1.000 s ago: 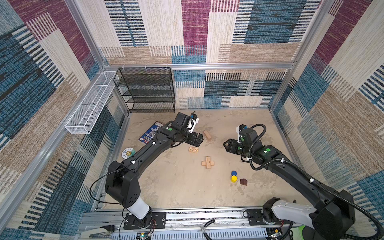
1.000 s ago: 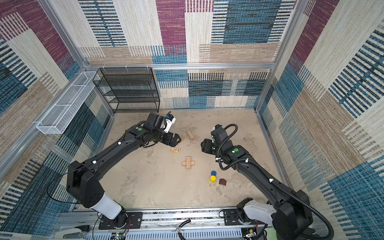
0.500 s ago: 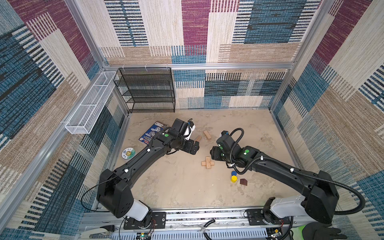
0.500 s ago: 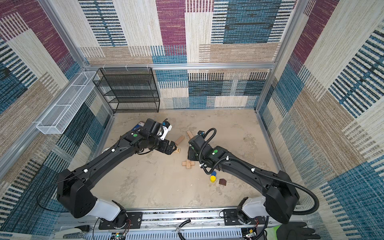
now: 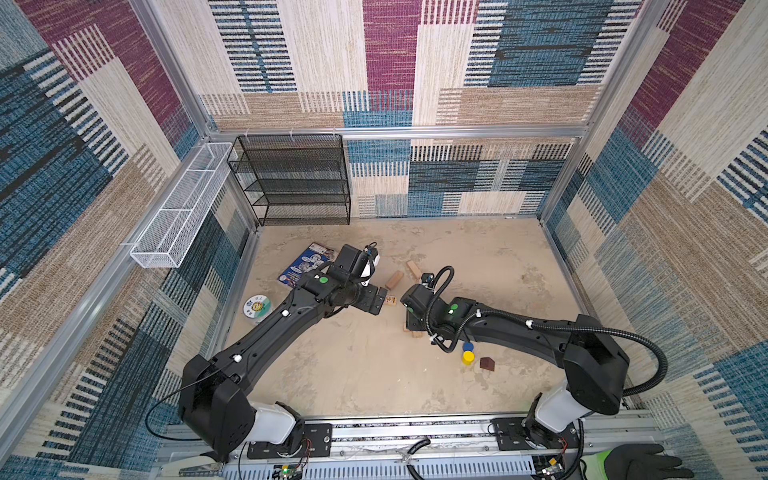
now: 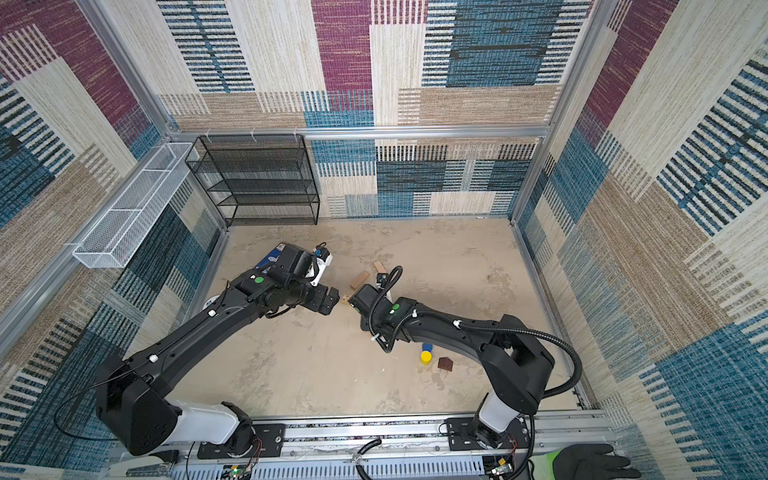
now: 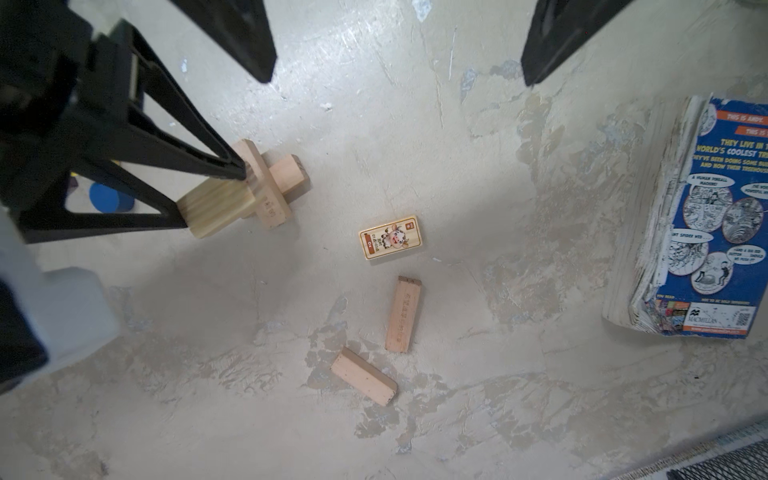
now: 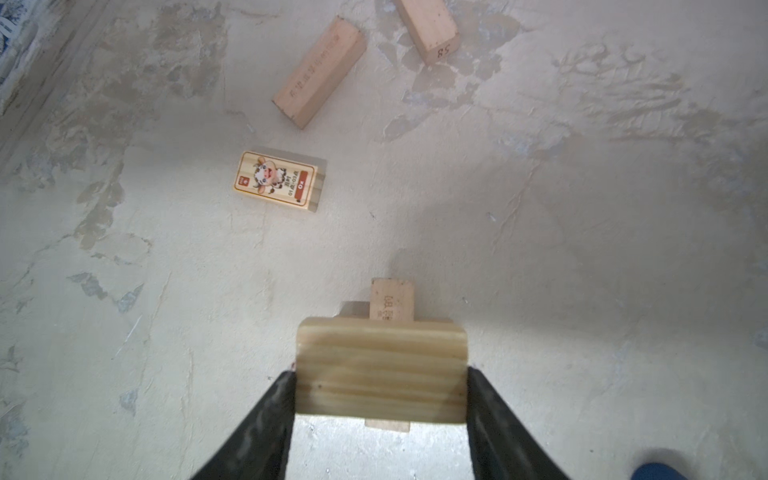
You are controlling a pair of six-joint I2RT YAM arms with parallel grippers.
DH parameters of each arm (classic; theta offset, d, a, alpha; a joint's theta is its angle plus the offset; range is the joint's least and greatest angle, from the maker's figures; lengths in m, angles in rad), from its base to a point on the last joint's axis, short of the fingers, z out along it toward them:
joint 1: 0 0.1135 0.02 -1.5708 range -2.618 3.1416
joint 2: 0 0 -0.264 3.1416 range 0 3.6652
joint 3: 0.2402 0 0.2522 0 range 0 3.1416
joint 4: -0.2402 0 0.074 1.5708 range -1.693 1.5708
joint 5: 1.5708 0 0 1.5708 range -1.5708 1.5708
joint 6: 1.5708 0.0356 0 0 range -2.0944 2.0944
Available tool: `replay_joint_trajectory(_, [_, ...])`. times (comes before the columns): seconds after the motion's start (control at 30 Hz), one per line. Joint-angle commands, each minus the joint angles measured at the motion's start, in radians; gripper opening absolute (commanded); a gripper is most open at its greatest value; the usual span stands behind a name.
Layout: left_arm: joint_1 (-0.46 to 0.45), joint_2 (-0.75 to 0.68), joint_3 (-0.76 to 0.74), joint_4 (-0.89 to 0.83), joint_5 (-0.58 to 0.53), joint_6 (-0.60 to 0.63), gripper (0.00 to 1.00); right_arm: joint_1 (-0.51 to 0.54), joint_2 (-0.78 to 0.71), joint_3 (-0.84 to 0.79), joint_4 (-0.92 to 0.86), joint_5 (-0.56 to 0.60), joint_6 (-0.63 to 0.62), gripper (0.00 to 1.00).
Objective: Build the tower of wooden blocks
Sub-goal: 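Lower the held pale block onto the crossed blocks with the right gripper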
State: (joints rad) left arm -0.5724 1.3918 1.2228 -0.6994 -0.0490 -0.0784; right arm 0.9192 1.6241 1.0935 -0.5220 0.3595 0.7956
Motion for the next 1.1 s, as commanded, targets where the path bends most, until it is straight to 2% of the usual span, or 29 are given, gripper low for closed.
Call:
replay_joint_trajectory(0.0, [0.000, -0.019, -0.004, 0.015, -0.033, 0.017, 0.98, 0.001, 0.025, 0.014, 0.016, 0.019, 0.005, 0.01])
replay_joint_trajectory(0.57, [0.000, -0.057, -0.012, 0.023, -0.037, 0.013, 0.98, 0.001, 0.095, 0.043, -0.007, 0.016, 0.022, 0.11])
replay_joint_trajectory(1.07, [0.000, -0.062, -0.012, 0.023, -0.032, 0.012, 0.98, 0.001, 0.123, 0.056, -0.027, -0.002, 0.025, 0.13])
